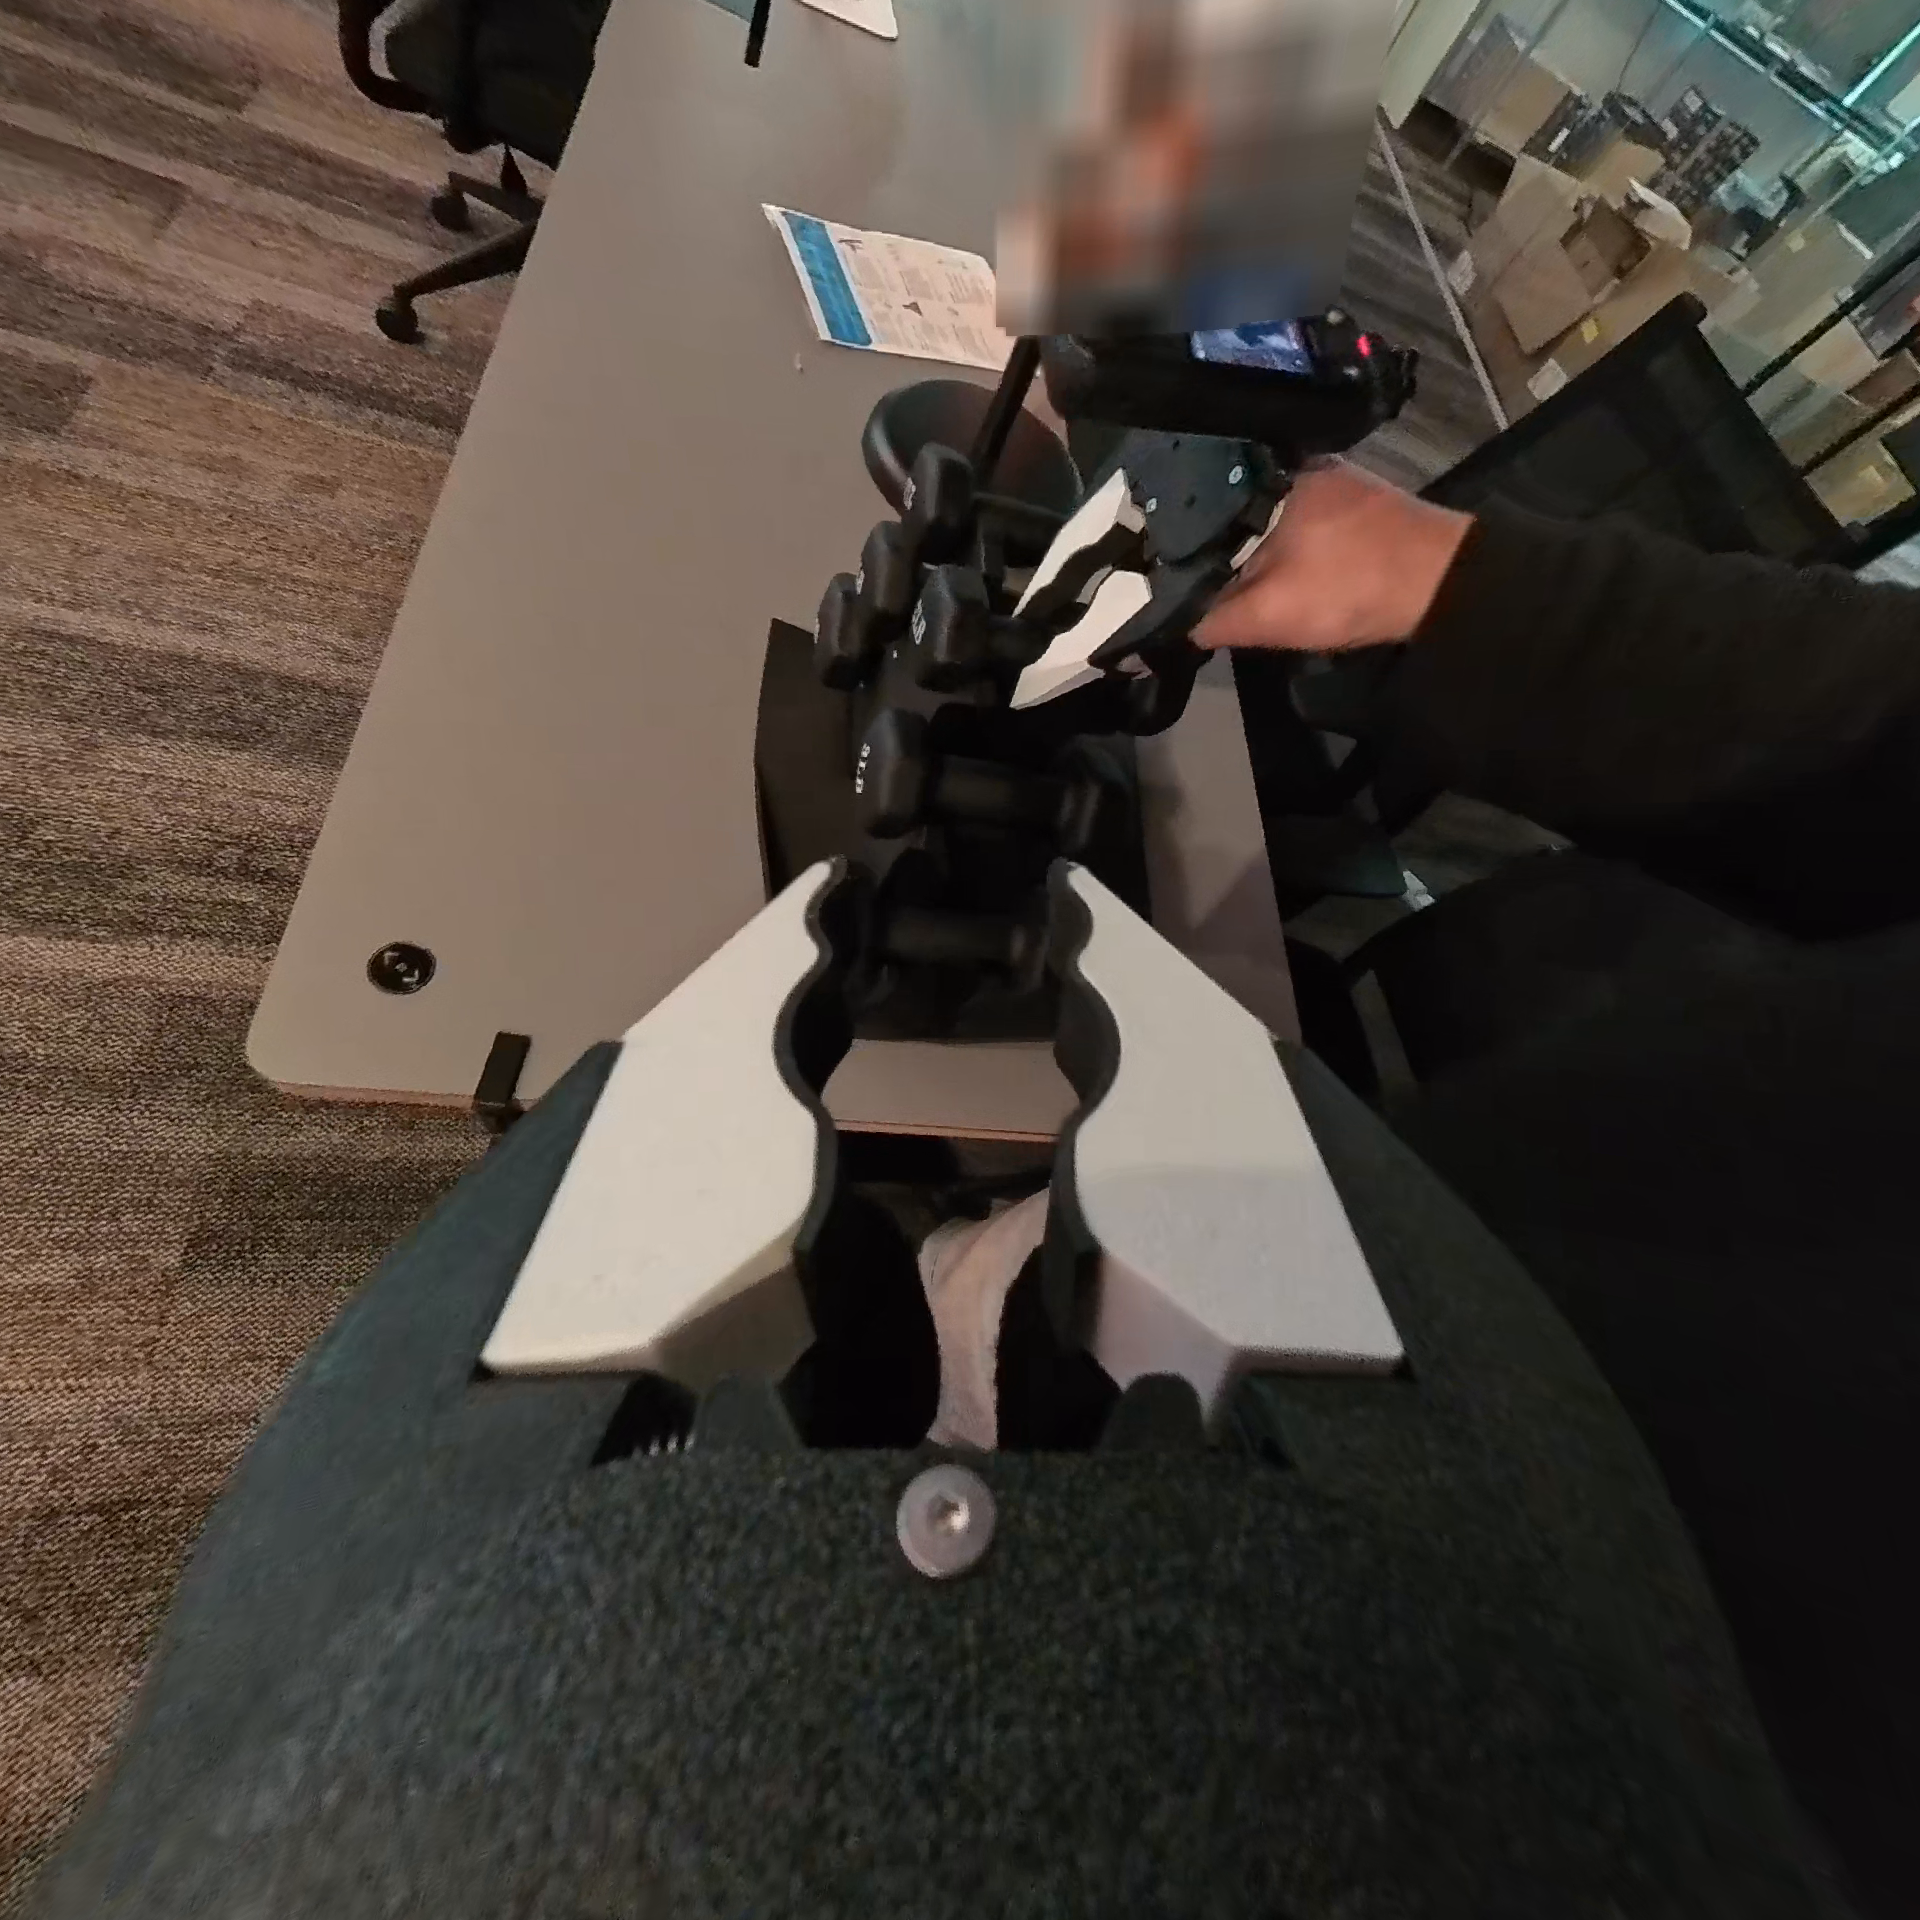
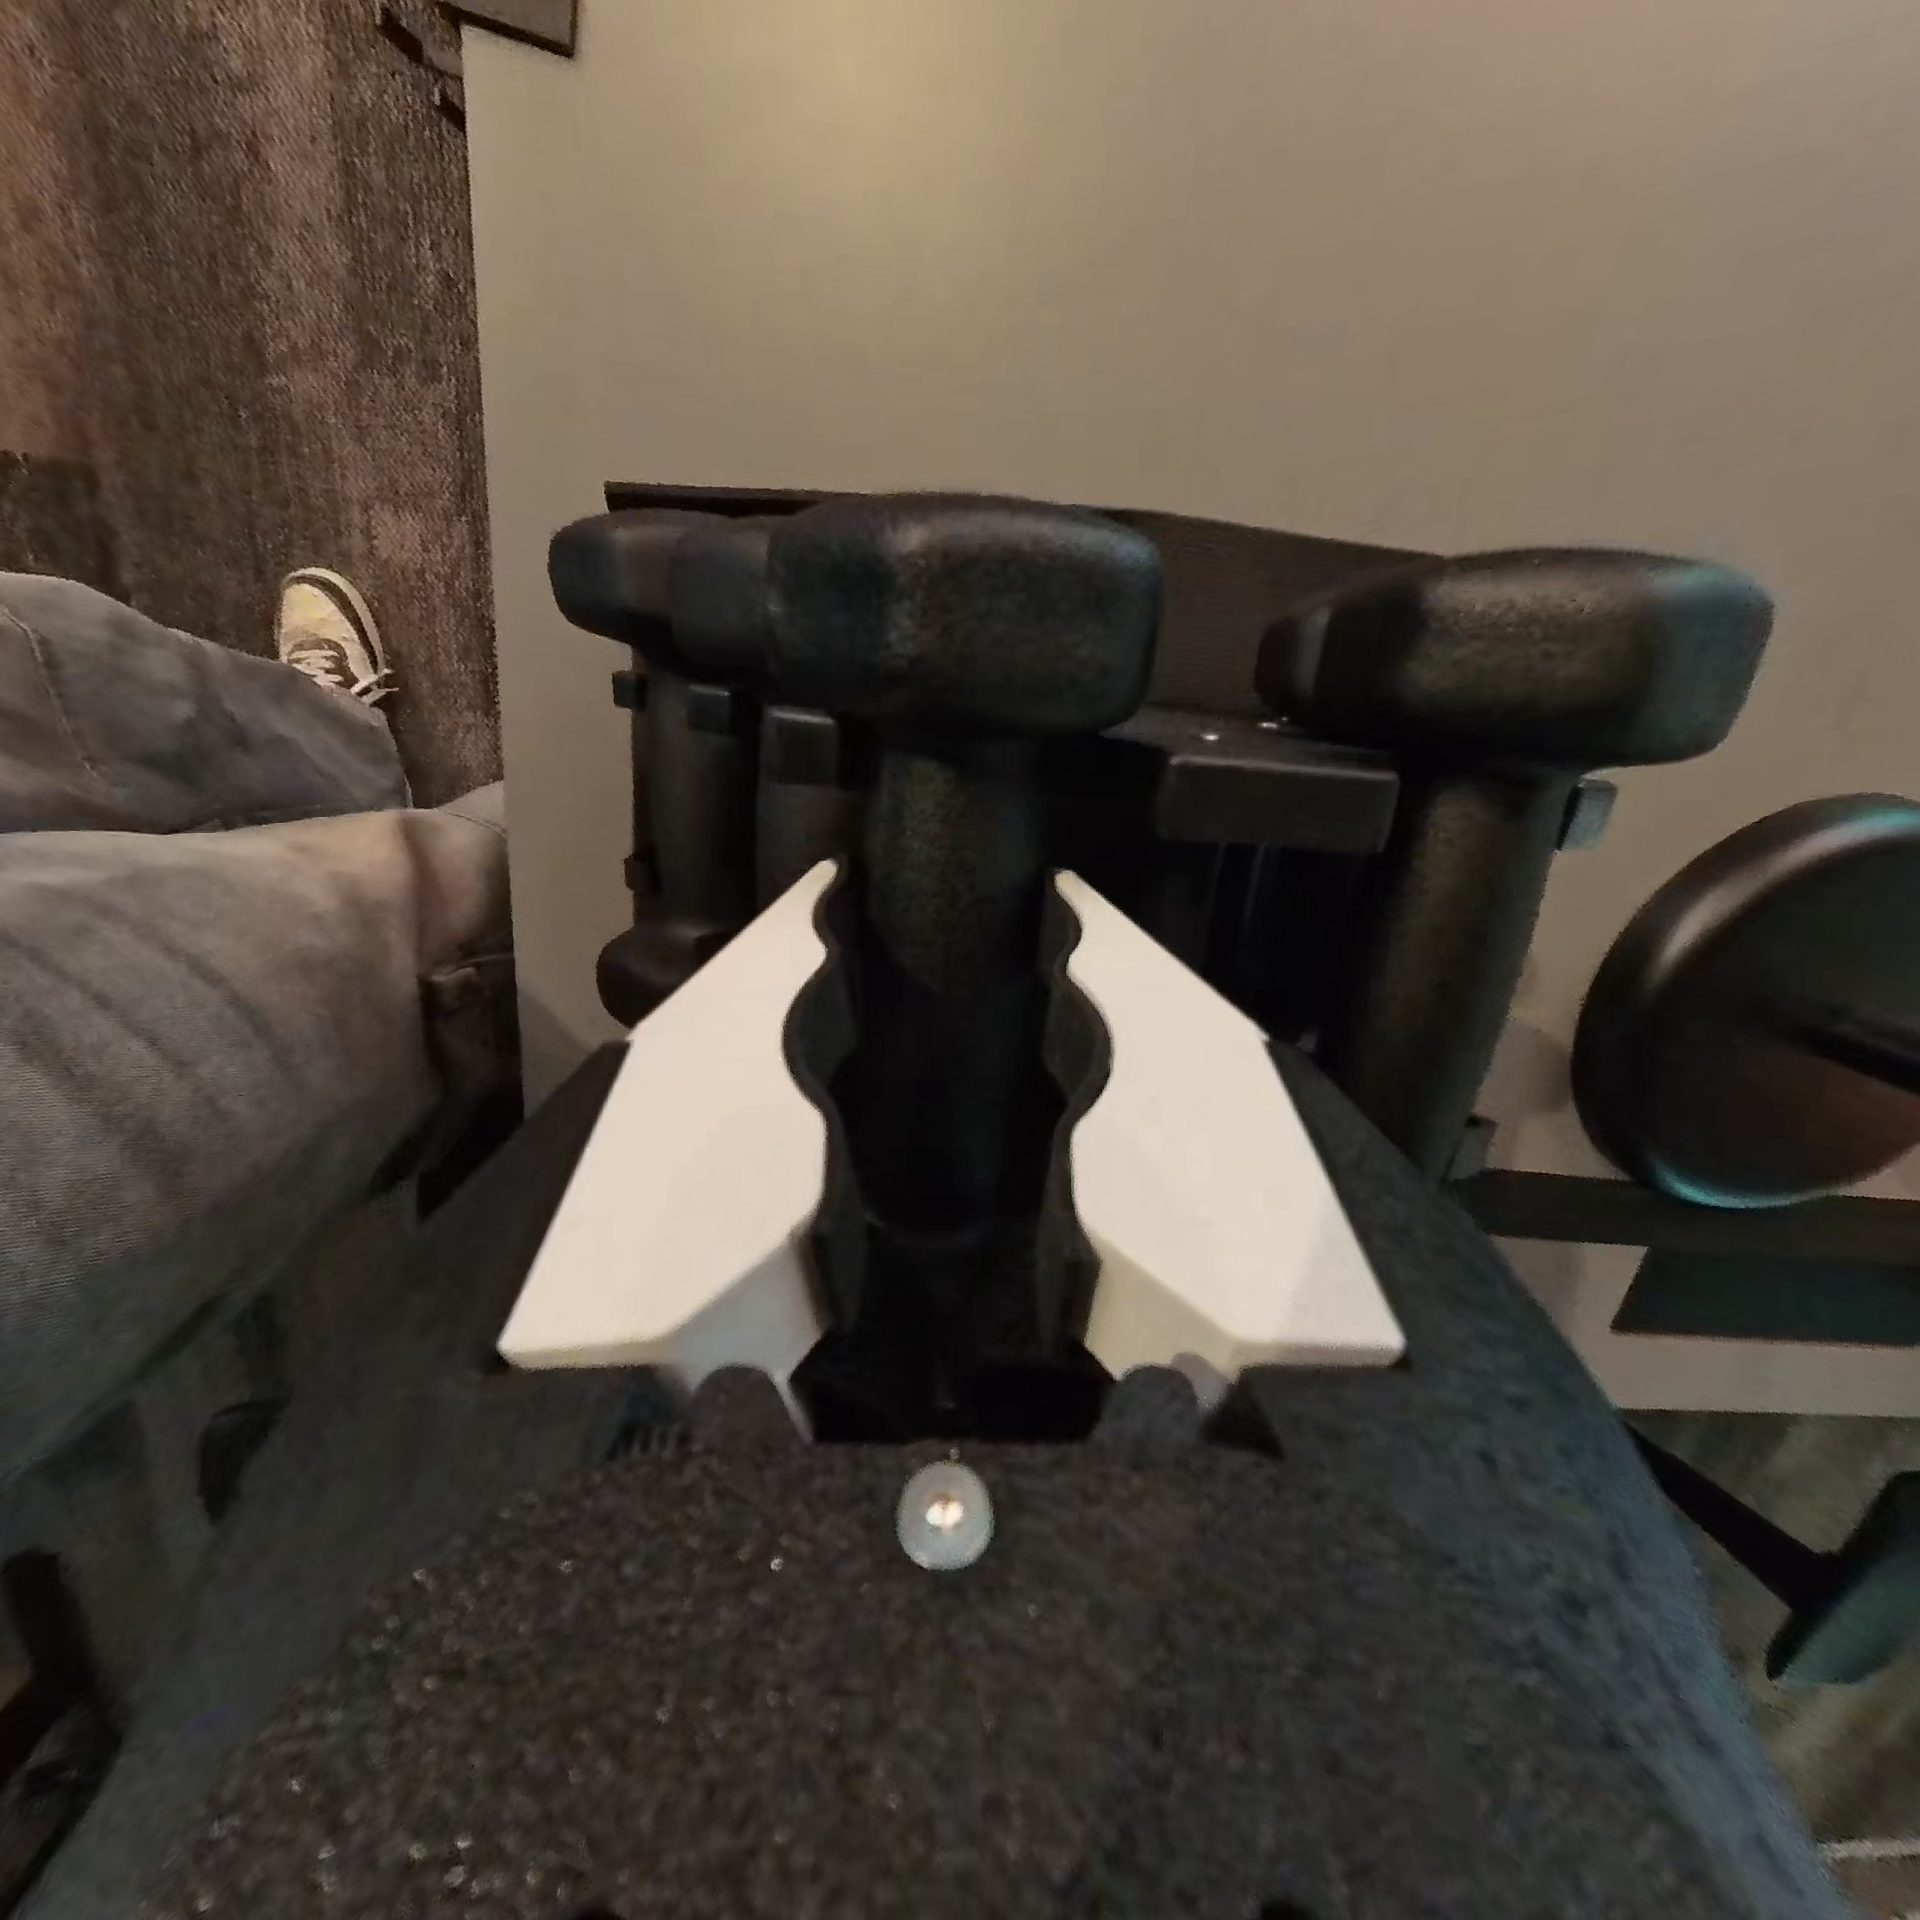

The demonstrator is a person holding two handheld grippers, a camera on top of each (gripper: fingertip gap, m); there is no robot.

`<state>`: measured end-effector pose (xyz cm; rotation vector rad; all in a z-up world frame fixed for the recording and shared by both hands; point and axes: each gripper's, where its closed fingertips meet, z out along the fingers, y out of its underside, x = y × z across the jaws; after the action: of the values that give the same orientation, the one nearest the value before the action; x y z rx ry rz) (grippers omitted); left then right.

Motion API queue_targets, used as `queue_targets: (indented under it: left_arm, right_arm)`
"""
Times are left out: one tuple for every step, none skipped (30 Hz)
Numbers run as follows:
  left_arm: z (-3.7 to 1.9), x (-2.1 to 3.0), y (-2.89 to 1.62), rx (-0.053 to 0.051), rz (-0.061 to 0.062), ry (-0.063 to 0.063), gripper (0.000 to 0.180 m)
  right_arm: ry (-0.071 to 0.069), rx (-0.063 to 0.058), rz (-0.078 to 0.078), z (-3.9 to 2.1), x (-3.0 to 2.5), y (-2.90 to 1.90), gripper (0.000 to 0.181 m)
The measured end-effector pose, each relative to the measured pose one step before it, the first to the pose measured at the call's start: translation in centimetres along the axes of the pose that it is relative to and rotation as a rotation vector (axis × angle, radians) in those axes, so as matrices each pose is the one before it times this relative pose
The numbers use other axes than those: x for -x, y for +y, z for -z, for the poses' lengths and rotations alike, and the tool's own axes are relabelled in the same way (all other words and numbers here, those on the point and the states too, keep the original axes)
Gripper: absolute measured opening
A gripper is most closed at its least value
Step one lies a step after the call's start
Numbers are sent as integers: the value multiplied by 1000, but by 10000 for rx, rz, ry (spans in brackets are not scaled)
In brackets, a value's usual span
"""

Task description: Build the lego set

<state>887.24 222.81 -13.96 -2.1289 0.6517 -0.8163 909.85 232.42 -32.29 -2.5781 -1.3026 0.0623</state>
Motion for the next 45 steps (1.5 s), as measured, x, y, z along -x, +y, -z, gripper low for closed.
queue_targets:
  left_arm:
    - [175,90,75,-44,46,-48,34]
    - [166,85,84,-30,60,-35,34]
    - [161,72,47,-32,53,-33,34]
    - [112,58,34,-21,38,-30,34]
    - [95,45,73,11,25,-26,34]
    - [60,47,95,28,5,-22,34]
    - [22,43,60,22,-17,-22,34]
    - [37,44,21,21,-26,-23,34]
    - [-24,32,30,34,-22,-15,34]
    - [-95,44,-53,30,-12,-18,34]
    - [-73,78,-133,18,5,-20,34]
    - [-61,61,-143,10,19,-16,34]
    - [-117,124,-187,7,27,-20,34]
    - [-125,112,-207,19,28,-35,33]
    - [-122,219,-127,40,29,-62,34]
    - [-131,293,-116,41,38,-85,33]
    - [-42,345,-123,12,52,-102,34]
    - [93,409,-143,-19,61,-114,34]
    - [161,438,-96,-33,63,-132,34]
    - [222,541,-59,-41,55,-155,34]
    - [295,584,-59,-47,63,-173,34]
    - [284,616,-19,-35,106,-163,34]
    - [375,716,-38,-24,160,-140,34]
    - [410,842,-15,-21,194,-133,33]
    - [393,934,-7,-17,199,-131,33]
    - [431,1001,22,-15,187,-117,33]
    - [467,1077,50,-30,167,-113,33]
    - [504,1176,-24,-53,143,-118,33]
    - [502,1342,-92,-49,128,-113,33]
    - [498,1522,-163,-42,127,-101,33]
    - [451,1614,-248,-55,120,-81,33]
    - [411,1746,-355,-74,107,-76,33]
    - [376,1853,-458,-92,94,-75,33]
    - [334,1879,-552,-95,78,-51,33]
    - [312,1952,-646,-93,46,-28,33]
    - [307,1987,-729,-102,0,-13,33]
    - [362,2045,-829,-106,-49,-4,33]
    - [221,2118,-858,-74,-80,-8,33]
    - [318,2159,-859,-29,-81,-16,33]
    - [595,2234,-908,-41,-63,-9,33]
    - [560,2193,-975,-86,-36,-24,33]
    - [433,2185,-957,-59,8,-64,33]
    - [431,2179,-944,-8,76,-86,33]
    - [447,2067,-1094,-85,127,-63,33]
    - [383,1956,-1277,-196,143,-27,33]
  right_arm:
    - [21,8,49,12,-5,-22,33]
    - [10,7,-31,-26,1,12,33]
    - [52,31,-51,-18,-13,43,33]
    - [80,31,-3,-14,17,20,33]
    - [88,19,-60,-21,26,14,34]
    - [112,29,-94,6,9,-20,34]
    - [131,9,-43,32,-45,-21,34]
    - [83,-25,-23,-5,-1,-34,34]
    - [45,-47,-113,-59,-20,-27,34]
    - [70,-121,-57,1,-8,17,34]
    - [124,-231,-116,15,-59,-43,34]
    - [60,-308,-185,139,59,-75,40]
    - [9,-353,-211,305,113,-128,43]
    - [99,-311,-152,493,-82,-28,47]
    - [212,-265,-113,679,-128,-14,50]
    - [195,-314,-121,908,-224,-1,53]
    - [87,-444,-223,1063,-122,-297,57]
    - [-91,-585,-315,1211,134,-698,57]
    - [-196,-743,-401,1231,302,-1098,57]
    - [-327,-828,-461,1111,574,-1431,56]
    - [-486,-868,-464,824,943,-1705,56]
    - [-461,-833,-366,430,1149,-1817,58]
    - [-410,-739,-136,-120,1310,-1743,61]
    - [-357,-520,199,-561,1497,-1583,63]
    - [-287,-227,545,-1050,1509,-1188,64]
    - [-177,-204,605,-1316,1363,-1283,62]
    - [-175,-375,362,-1612,1291,-1566,59]
    - [-338,-449,69,-1782,1370,-1590,54]
    - [-454,-447,-91,-2092,1340,-1491,53]
    - [-488,-286,-134,-2326,1205,-1150,53]
    - [-368,-89,-89,-2375,927,-889,53]
    - [-174,27,-2,-2425,496,-716,52]
    - [-4,1,81,-2352,199,-754,52]
    - [26,-118,149,-2329,126,-866,51]
    - [14,-90,169,-2279,90,-752,48]
    - [31,10,143,-2271,-4,-566,45]
    - [108,77,82,-2256,-162,-503,46]
    - [184,155,34,-2157,-268,-361,48]
    - [71,256,11,-2097,-117,-393,50]
    - [19,201,-52,-2011,43,-603,49]
    - [-5,97,-118,-1907,-86,-801,45]
    - [-24,53,-203,-1966,130,-1249,43]
    - [-27,33,-264,-1521,-113,-1170,44]
    - [-120,-2,-188,-1335,67,-1239,44]
    - [-73,65,-106,-1183,-10,-970,44]
